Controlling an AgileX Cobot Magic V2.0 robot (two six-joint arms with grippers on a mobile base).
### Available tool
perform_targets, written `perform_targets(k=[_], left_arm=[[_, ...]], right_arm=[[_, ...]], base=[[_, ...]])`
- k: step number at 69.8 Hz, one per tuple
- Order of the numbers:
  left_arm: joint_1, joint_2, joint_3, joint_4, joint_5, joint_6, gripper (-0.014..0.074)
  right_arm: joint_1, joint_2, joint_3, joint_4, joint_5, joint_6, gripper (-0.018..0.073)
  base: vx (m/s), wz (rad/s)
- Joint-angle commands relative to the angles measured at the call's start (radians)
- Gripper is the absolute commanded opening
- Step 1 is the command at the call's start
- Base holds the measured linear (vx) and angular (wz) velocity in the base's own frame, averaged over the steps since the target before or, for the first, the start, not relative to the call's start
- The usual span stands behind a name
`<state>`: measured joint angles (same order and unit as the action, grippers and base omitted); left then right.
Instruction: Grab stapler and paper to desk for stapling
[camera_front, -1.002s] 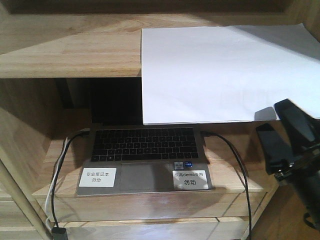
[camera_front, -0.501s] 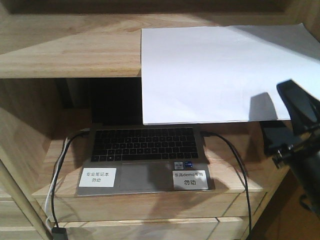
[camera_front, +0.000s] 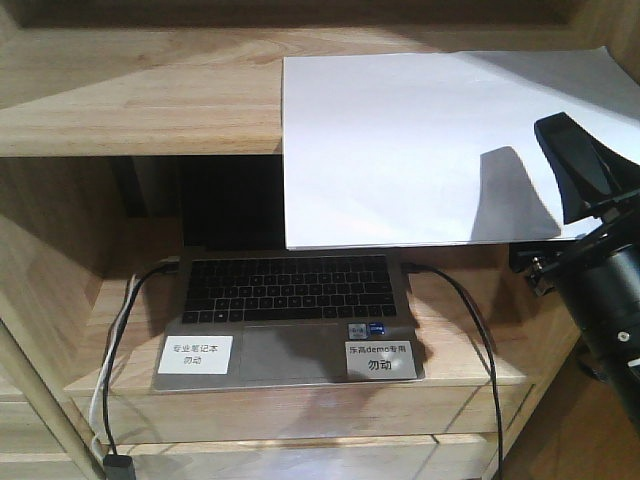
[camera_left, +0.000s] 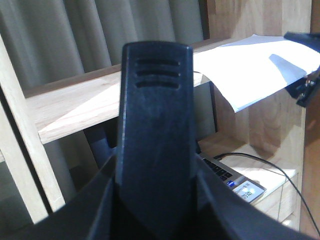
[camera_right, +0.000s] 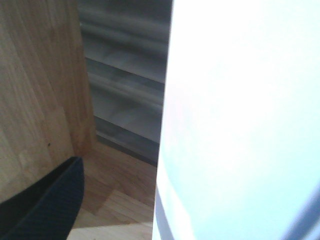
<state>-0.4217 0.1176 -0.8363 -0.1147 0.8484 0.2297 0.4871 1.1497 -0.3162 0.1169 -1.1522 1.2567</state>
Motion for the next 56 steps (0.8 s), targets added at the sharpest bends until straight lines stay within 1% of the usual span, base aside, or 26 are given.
perform_targets(k=[1, 5, 11, 34, 35, 56], left_arm=[[-0.003, 0.02, -0.024, -0.009, -0.121, 0.0, -0.0006], [-0.003, 0.02, -0.024, -0.009, -0.121, 0.0, -0.0006], [-0.003, 0.02, -0.024, -0.009, -0.121, 0.0, -0.0006], [-0.003, 0.02, -0.024, -0.009, -0.121, 0.0, -0.0006], [-0.003, 0.02, -0.024, -0.009, -0.121, 0.0, -0.0006], [-0.003, 0.02, -0.024, -0.009, -0.121, 0.0, -0.0006]], right_arm=[[0.0, -0.011, -0.029, -0.018, -0.193, -0.009, 0.0548], [0.0, -0.011, -0.029, -0.018, -0.193, -0.007, 0.0517], [0.0, -0.011, -0.029, -0.018, -0.193, -0.006, 0.044], [0.001, -0.015, -0.029, -0.036, -0.193, -0.006, -0.0006], [0.001, -0.015, -0.029, -0.038, -0.193, -0.006, -0.0016], [0.001, -0.015, -0.029, -0.048, -0.193, -0.002, -0.001]], base=[[0.0, 0.0], [0.0, 0.0], [0.0, 0.0], [0.0, 0.0], [0.0, 0.0], [0.0, 0.0]])
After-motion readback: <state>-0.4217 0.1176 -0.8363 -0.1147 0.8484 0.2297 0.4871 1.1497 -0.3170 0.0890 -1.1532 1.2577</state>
